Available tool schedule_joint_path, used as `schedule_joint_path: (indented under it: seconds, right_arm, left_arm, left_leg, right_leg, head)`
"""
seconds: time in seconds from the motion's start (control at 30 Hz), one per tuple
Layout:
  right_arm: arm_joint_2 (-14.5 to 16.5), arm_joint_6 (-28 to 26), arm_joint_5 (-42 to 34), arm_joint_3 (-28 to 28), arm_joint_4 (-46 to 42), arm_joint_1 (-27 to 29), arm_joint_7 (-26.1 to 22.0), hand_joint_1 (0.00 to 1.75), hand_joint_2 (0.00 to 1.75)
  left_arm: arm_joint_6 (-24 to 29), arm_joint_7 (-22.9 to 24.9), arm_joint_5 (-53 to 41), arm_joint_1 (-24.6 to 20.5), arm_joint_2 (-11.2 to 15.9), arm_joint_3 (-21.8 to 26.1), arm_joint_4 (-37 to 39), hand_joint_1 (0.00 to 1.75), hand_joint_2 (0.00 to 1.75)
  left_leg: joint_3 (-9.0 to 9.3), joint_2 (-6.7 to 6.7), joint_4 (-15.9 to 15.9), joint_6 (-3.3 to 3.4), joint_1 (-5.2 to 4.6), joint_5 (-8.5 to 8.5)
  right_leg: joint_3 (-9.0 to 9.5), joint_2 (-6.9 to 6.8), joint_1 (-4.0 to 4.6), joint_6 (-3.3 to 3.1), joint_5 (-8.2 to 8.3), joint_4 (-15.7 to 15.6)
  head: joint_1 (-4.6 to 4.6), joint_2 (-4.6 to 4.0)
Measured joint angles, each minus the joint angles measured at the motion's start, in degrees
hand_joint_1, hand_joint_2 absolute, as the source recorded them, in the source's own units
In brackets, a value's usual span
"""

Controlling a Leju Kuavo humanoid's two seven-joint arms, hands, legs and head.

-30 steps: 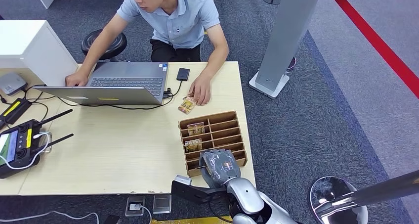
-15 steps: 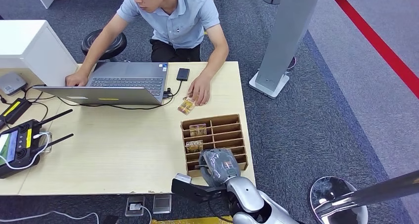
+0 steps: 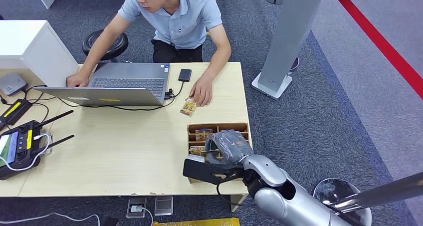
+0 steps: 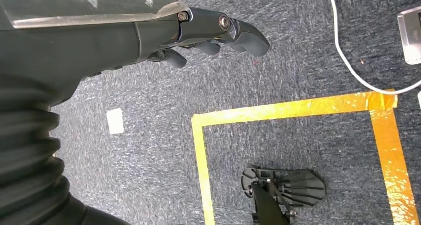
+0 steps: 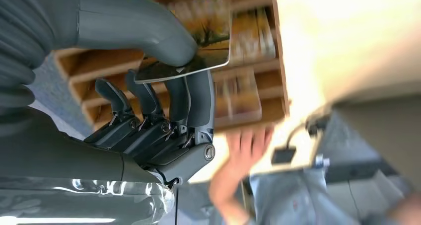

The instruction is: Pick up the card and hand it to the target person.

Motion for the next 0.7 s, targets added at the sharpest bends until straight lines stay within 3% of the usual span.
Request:
schedule_joint_path:
  seconds: [0.27, 0.53, 0.7]
  right_arm:
    - [-2.06, -4.26, 4.02, -1.77, -6.14, -0.56, -0.03, 1.54, 1.75]
    - [-1.42, -20.62, 15.71, -3.57, -8.62, -0.23, -10.2, 1.54, 1.75]
    - [-0.05, -32.08, 21.55, -3.7, -5.15, -0.16, -13.11, 1.54, 1.75]
  left_arm:
    - [0.02, -0.28, 0.45, 0.44, -0.01, 0.0, 0.0, 0.0, 1.75]
    - [0.0, -0.92, 0.06, 0.27, -0.16, 0.0, -0.01, 0.0, 1.75]
    - [0.0, -0.71, -0.51, -0.51, -0.3, -0.01, -0.01, 0.0, 1.75]
  left_leg:
    - [-0.01, 0.0, 0.0, 0.0, 0.0, 0.0]
    - [-0.02, 0.0, 0.0, 0.0, 0.0, 0.0]
    - [-0.02, -0.01, 0.0, 0.0, 0.0, 0.0]
  right_leg:
    - [0.0, 0.0, 0.0, 0.0, 0.0, 0.0]
    - [0.0, 0.0, 0.0, 0.0, 0.0, 0.0]
    - [0.01, -0.01, 0.0, 0.0, 0.0, 0.01]
  head:
    - [-0.04, 0.0]
    - [0.01, 0.0]
    - [-0.07, 0.0]
